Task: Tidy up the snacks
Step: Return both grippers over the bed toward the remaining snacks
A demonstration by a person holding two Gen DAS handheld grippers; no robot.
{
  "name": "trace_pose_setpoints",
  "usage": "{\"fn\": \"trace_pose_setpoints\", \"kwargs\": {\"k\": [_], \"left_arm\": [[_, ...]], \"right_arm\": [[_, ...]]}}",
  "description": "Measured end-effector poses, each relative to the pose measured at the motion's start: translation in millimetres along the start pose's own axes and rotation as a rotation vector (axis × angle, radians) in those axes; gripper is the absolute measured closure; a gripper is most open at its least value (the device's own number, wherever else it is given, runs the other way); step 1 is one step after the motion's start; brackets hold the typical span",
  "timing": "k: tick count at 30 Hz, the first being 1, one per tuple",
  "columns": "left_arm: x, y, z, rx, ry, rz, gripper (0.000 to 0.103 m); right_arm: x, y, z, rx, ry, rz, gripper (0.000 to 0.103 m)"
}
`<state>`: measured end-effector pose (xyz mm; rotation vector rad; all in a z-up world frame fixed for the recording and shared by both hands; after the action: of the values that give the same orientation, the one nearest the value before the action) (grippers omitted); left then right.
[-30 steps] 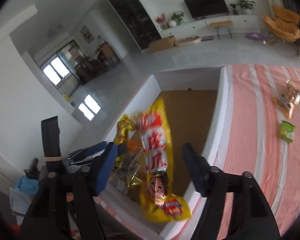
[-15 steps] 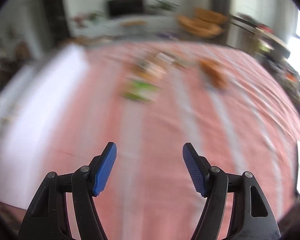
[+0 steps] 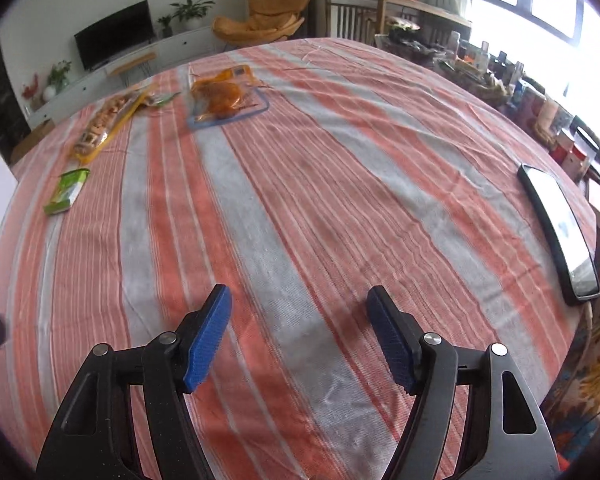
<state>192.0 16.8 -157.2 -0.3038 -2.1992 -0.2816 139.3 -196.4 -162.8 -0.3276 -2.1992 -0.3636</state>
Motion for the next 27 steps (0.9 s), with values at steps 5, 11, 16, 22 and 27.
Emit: {"fn": "trace_pose_setpoints", "kwargs": {"k": [5, 11, 16, 22, 27], "left_arm": [[-21.0, 7.2, 6.2, 0.02, 0.019, -0.021, 0.002], [-19.6, 6.0, 9.6, -0.001, 0.02, -0.041, 0.0], [-19.9, 6.5, 8.5, 0.0, 0.021, -0.041, 0.0], [-19.8, 6.6, 8.5, 0.0, 0.021, -0.04, 0.0], [-19.9, 6.7, 8.4, -0.001, 0.021, -0.04, 0.0]], "right_arm": [[-6.7, 0.6, 0.4, 0.003, 0.002, 0.008, 0.024], [-14.3, 1.6, -2.0, -0.002, -0.001, 0.013, 0.018], [-13.8, 2.1, -2.0, -0.002, -0.002, 0.014, 0.016], [-14.0, 3.1, -2.4, -0.003, -0.007, 0.011, 0.013], [-14.1, 3.4, -2.6, -0.003, -0.007, 0.011, 0.013]]}}
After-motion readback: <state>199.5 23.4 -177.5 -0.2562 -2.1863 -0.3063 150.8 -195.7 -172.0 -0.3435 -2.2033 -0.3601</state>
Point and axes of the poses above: each gripper's, at about its wrist camera, not at the fingertips, and x roughly against the way its jaws point, y to its left, z to its underside, the point moved 7 cm from there along -x, roughly the way its jaws point, and after that the axes turned 14 degrees about -x, right-handed, at the moved point
